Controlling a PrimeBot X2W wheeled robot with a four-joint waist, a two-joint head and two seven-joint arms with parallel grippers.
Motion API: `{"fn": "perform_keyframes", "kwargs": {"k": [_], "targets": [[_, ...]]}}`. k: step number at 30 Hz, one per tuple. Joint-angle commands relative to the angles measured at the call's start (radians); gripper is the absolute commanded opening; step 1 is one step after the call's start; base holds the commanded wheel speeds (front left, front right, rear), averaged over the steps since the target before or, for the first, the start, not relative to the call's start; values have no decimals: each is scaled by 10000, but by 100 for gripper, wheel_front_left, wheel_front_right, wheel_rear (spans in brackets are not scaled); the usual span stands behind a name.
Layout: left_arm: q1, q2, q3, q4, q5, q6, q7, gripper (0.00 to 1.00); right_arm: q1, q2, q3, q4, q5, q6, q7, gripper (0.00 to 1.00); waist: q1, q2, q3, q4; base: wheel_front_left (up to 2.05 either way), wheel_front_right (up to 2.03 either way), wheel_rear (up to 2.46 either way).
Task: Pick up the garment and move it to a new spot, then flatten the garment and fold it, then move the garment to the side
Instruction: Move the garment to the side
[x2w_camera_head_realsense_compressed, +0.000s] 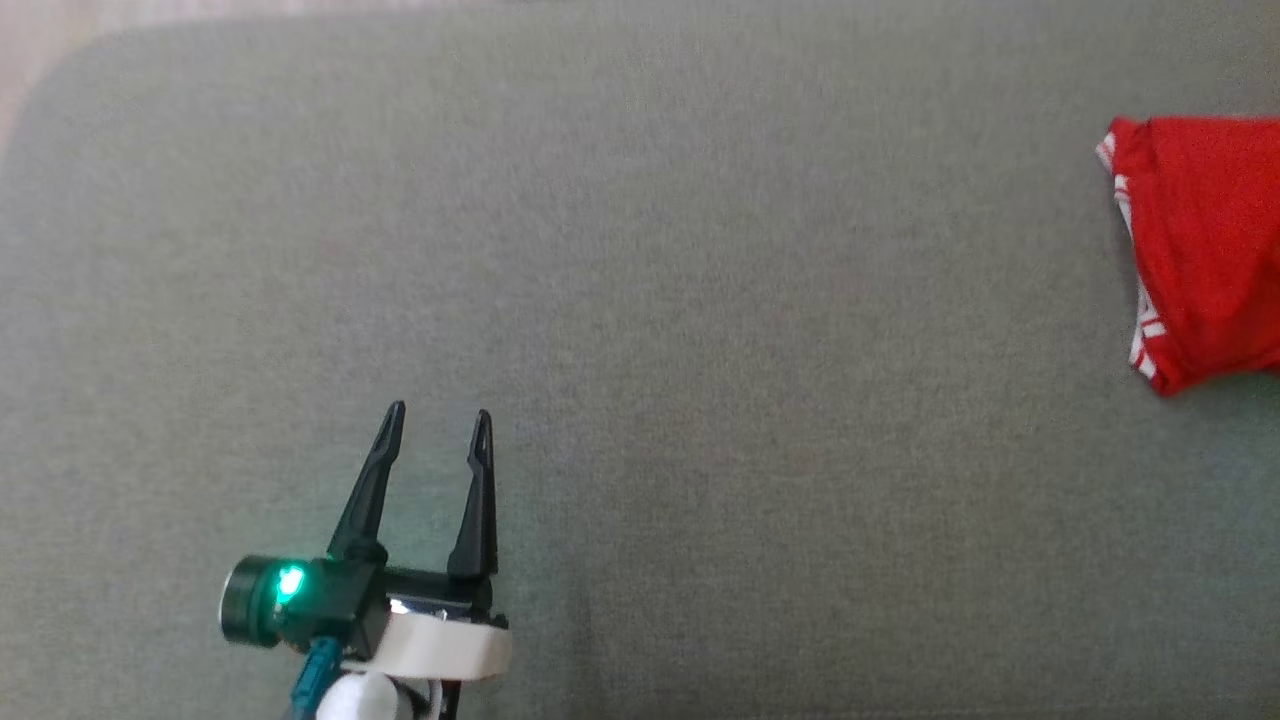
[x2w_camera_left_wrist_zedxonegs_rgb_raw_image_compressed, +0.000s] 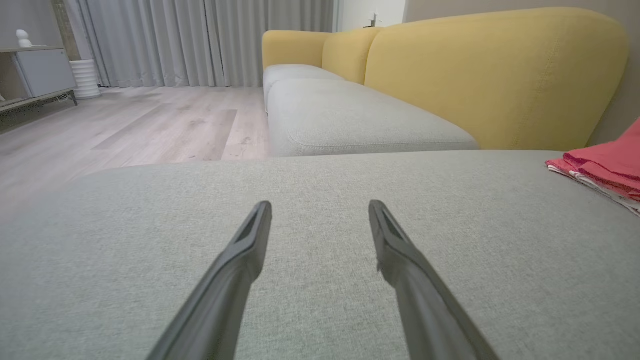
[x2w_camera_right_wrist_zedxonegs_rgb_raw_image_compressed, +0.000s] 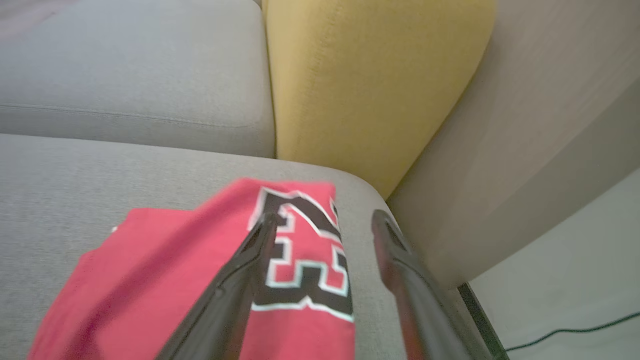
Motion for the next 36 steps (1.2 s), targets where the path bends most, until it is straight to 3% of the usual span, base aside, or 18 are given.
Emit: {"fn": "perform_keyframes", "kwargs": {"k": [1, 8, 13, 20, 25, 36], "targets": [[-39, -30, 247, -220, -93, 104, -51, 100, 281, -113, -3, -152, -231, 67, -182, 100, -1, 0, -618, 101, 0, 0, 0], [470, -30, 80, 601, -645, 266, -51, 100, 2124, 2403, -204, -513, -688, 67, -1333, 100, -1, 0, -2511, 288, 0, 0, 0], [595, -30, 17, 1388, -673, 210, -51, 100, 3683, 4372, -468, -1203, -1459, 67, -2348, 100, -1, 0, -3225, 431, 0, 0, 0], [890, -30, 363, 1592, -737, 236, -51, 100, 6211, 6796, -1781, -4199, -3202, 67, -2485, 100, -1, 0, -3992, 286, 0, 0, 0], [1194, -30, 495, 1609, -698, 173, -51, 100, 7604, 7481, -2320, -5450, -4156, 67, -2488, 100, -1, 0, -4274, 252, 0, 0, 0], [1425, -30, 694, 1561, -726, 488, -51, 100, 8246, 7622, -2351, -5988, -4650, 67, -2489, 100, -1, 0, -4440, 203, 0, 0, 0]]}}
